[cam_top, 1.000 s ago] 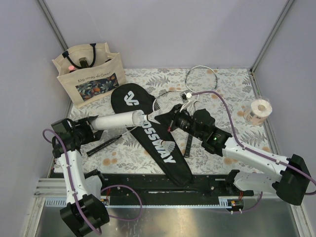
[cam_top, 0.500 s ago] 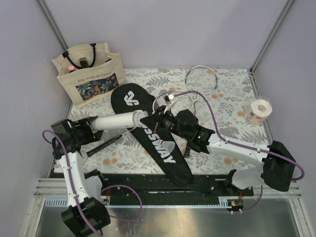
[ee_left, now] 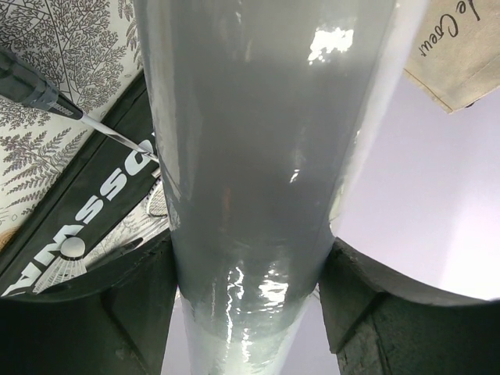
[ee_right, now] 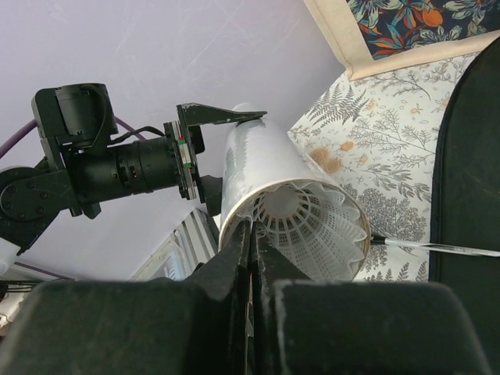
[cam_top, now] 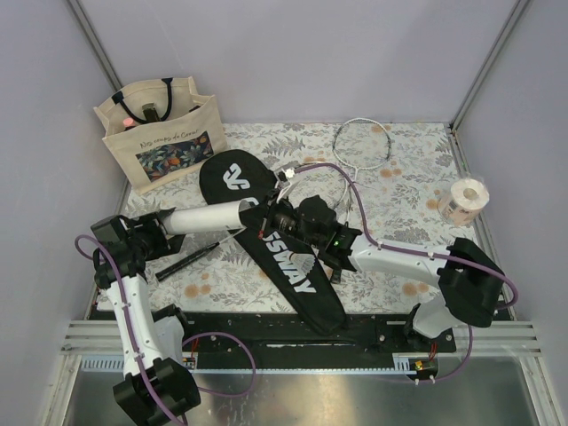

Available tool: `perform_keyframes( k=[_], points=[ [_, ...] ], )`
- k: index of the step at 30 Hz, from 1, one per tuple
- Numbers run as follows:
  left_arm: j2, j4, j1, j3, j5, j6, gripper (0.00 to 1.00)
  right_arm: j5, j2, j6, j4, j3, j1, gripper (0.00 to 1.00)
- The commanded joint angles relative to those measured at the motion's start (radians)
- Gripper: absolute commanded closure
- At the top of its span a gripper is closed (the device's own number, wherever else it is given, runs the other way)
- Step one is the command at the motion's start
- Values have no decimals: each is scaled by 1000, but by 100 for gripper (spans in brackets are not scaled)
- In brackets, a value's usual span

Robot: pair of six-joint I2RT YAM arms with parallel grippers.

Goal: Pack up the badminton gear

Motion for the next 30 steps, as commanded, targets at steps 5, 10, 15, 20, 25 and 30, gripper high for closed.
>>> perform_keyframes(
  k=[5, 10, 15, 20, 25, 30],
  points=[
    [-32, 39, 1, 17, 53, -27, 47, -44, 58, 58, 95, 42, 17, 100],
    [-39, 45, 1, 23, 42, -22, 48, -50, 19, 49, 60, 22, 15, 81],
    [-45, 45, 1, 28, 33, -25, 48, -1, -83, 17, -79, -3, 14, 66],
    [-57, 16, 1, 38, -11, 12, 48, -4, -227, 9, -164, -72, 12, 56],
    [-59, 29, 1, 31, -11, 10, 48, 35, -380, 21, -277, -165, 12, 53],
    [-49, 29, 1, 23, 4, 27, 48, 205, -533, 52, -431, -299, 14, 52]
  ],
)
